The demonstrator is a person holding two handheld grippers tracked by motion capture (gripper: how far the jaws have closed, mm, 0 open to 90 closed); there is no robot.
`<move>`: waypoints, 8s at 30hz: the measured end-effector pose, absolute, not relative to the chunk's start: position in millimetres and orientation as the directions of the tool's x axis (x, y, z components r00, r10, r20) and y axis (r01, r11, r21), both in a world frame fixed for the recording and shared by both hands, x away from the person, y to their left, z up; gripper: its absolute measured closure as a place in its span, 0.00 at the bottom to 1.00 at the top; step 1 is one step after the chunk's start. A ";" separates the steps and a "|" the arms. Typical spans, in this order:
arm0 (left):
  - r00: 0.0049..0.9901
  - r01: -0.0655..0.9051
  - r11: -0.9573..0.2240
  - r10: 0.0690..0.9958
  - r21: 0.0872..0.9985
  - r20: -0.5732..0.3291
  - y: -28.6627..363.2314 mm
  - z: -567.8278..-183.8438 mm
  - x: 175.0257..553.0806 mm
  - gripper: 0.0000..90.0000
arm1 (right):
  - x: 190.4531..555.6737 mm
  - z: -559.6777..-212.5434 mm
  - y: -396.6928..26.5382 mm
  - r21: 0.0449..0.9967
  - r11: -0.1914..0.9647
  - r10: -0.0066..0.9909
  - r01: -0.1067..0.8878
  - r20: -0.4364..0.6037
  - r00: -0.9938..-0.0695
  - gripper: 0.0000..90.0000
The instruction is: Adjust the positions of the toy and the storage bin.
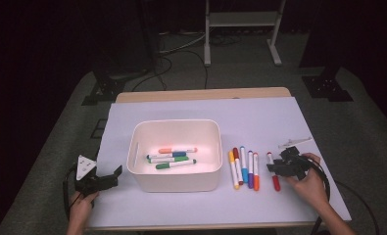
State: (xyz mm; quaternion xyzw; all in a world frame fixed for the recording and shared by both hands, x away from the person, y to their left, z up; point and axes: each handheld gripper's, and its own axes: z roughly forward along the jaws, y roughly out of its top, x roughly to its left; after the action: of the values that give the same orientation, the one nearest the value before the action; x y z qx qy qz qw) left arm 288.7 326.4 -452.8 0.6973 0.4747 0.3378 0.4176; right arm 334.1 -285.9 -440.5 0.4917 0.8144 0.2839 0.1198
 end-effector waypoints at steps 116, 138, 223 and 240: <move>0.325 0.377 -0.187 0.944 0.907 0.059 327.7 -452.6 288.5 0.00 | 352.6 -338.7 22.2 0.597 0.759 0.188 0.261 0.183 -0.965 0.84; 0.325 0.378 -0.188 0.944 0.906 0.061 327.8 -452.6 288.6 0.00 | 348.6 -310.6 -10.2 0.628 0.728 0.215 0.275 0.172 -0.961 0.59; 0.322 0.377 -0.195 0.944 0.905 0.069 327.1 -452.7 288.3 0.00 | 340.6 -435.1 -254.6 0.604 0.438 0.764 0.666 0.140 -0.629 0.53; 0.322 0.380 -0.198 0.944 0.903 0.072 327.0 -452.6 288.6 0.00 | 325.6 -441.4 -283.8 0.592 0.417 0.832 0.690 0.057 -0.553 0.70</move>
State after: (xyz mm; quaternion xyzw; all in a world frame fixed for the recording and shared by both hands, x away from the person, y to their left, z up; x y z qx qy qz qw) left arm 288.6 327.0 -452.6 0.6968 0.4751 0.3370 0.4185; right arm 325.6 -283.8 -441.4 0.4567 0.8328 0.2876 0.1232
